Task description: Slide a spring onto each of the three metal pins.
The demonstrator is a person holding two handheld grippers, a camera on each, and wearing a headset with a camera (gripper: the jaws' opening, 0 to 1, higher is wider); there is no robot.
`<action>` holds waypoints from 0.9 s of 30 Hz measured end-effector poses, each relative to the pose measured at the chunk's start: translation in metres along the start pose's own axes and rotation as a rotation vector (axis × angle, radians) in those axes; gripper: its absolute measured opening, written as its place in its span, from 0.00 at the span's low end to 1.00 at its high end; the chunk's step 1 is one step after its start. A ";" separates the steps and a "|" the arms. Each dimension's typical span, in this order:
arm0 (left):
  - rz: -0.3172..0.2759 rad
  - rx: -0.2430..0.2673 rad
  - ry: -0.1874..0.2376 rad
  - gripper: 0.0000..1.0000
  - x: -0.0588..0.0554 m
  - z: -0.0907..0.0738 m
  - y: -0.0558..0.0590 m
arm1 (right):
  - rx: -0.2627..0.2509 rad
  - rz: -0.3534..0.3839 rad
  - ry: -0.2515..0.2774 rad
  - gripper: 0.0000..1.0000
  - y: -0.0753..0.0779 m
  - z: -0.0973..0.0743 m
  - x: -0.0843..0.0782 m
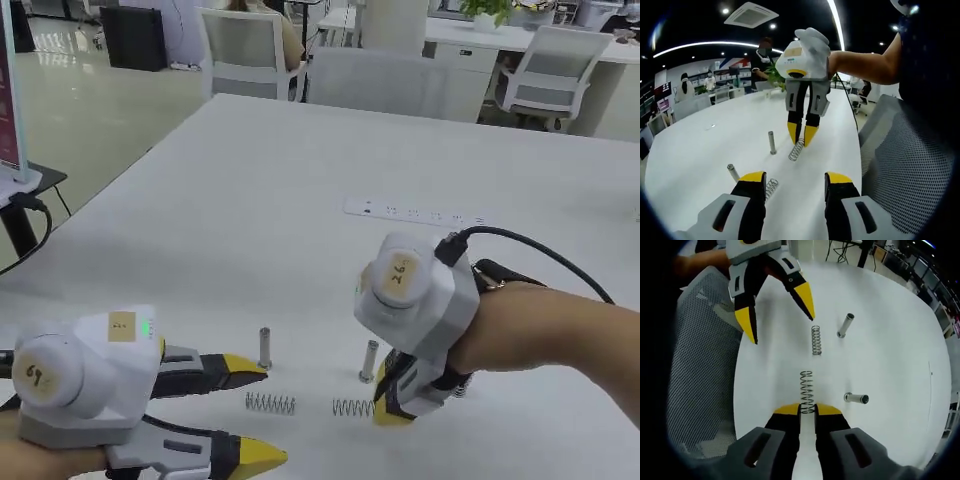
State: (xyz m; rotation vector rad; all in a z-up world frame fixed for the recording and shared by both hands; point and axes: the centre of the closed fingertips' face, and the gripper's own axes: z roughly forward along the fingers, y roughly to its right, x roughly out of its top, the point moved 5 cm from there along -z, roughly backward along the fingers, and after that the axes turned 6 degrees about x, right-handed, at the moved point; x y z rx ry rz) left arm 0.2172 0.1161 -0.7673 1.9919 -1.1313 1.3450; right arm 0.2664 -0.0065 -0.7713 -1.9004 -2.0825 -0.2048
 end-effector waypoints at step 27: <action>0.080 -0.078 0.033 0.25 0.020 0.012 0.009 | 0.023 -0.113 0.034 0.08 -0.023 -0.016 0.040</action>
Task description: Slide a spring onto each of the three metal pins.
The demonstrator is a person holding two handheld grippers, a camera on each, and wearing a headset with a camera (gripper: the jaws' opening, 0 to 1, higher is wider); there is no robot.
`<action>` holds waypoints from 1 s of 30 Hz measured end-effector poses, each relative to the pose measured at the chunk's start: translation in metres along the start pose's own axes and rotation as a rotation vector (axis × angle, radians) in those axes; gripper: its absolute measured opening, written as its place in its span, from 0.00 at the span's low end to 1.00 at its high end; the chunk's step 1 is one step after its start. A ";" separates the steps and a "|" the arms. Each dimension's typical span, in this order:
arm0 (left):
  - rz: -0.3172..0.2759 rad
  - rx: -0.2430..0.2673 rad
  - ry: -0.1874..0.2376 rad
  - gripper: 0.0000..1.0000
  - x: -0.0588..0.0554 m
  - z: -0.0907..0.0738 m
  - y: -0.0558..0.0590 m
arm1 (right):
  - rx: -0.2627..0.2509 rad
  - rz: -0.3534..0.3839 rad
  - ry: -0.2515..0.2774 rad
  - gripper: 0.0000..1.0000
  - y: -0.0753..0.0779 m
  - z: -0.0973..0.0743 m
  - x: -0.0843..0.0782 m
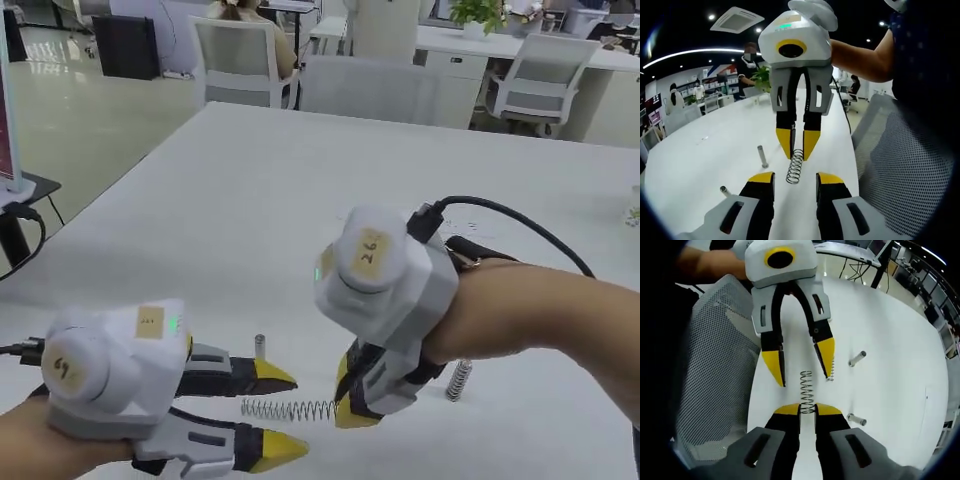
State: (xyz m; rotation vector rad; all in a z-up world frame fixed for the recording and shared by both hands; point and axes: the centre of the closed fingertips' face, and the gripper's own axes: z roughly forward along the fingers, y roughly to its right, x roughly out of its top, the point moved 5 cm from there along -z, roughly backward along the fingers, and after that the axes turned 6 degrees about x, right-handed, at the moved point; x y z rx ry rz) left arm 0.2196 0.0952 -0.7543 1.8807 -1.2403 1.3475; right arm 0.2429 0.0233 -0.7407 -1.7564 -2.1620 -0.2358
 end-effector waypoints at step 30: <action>0.060 -0.027 -0.012 0.03 0.004 0.006 0.010 | 0.008 -0.031 -0.007 0.08 -0.007 -0.002 0.004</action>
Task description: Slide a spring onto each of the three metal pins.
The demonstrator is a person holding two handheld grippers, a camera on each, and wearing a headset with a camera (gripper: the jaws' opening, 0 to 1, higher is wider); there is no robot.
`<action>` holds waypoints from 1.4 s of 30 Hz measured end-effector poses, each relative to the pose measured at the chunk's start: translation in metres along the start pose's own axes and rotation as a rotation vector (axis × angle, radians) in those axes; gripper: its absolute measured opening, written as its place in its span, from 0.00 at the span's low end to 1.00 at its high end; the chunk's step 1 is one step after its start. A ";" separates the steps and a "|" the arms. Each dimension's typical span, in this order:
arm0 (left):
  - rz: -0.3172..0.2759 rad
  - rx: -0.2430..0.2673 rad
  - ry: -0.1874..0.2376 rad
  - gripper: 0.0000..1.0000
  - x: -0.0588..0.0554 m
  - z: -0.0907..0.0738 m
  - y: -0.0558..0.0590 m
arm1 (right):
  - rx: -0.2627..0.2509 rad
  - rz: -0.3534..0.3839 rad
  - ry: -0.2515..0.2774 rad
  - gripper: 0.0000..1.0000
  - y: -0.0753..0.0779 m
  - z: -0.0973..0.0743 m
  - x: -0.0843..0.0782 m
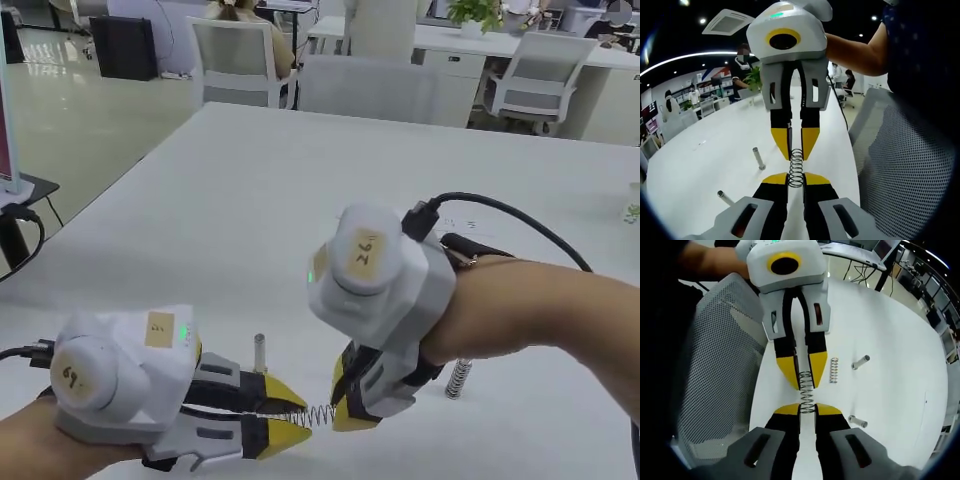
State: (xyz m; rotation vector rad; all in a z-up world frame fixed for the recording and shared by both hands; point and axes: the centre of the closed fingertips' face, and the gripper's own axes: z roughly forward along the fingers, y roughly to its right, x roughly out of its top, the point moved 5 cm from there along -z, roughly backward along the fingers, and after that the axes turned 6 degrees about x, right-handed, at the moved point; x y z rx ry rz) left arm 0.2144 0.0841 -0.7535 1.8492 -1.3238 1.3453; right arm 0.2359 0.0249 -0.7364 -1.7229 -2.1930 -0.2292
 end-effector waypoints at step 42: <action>0.008 0.011 0.005 0.02 -0.004 -0.003 -0.003 | -0.028 -0.026 0.139 0.10 -0.007 -0.019 0.028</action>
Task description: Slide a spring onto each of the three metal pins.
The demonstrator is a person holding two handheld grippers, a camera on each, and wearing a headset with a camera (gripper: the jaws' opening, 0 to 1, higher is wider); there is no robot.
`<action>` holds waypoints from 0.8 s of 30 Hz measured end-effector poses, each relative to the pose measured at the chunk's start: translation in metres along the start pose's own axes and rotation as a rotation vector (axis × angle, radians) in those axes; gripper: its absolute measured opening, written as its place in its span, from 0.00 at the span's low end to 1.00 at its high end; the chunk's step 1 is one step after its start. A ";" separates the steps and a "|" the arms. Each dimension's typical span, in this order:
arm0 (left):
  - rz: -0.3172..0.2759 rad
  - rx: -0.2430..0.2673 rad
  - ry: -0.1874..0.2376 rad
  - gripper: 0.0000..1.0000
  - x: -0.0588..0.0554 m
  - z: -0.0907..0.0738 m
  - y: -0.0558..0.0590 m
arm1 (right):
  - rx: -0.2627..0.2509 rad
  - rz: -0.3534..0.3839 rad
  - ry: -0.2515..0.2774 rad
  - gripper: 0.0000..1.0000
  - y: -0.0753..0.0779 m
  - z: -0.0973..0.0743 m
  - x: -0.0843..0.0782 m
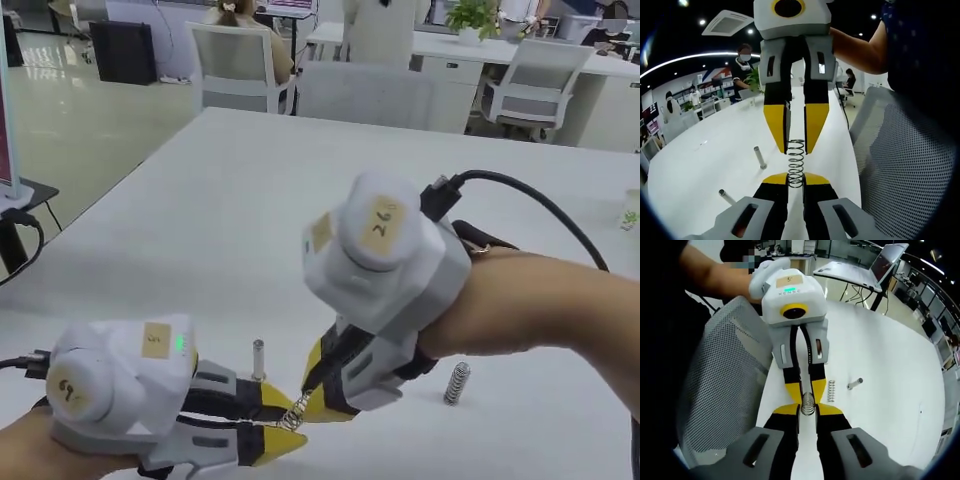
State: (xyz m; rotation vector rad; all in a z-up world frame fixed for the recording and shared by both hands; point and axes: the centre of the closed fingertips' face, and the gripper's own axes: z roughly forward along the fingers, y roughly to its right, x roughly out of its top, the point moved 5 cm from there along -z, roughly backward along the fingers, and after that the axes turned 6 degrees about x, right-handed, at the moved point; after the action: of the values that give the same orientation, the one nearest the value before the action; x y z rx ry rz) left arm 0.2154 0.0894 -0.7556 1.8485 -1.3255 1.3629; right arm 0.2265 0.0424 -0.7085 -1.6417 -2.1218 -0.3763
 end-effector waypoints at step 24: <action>-0.039 0.013 0.062 0.02 0.007 -0.003 -0.004 | 0.009 0.033 0.078 0.09 0.005 0.008 0.003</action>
State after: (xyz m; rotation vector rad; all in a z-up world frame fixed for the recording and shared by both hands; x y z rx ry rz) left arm 0.2182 0.0902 -0.7478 1.8167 -1.2462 1.4004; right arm 0.2293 0.0497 -0.7143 -1.6279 -2.0336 -0.4130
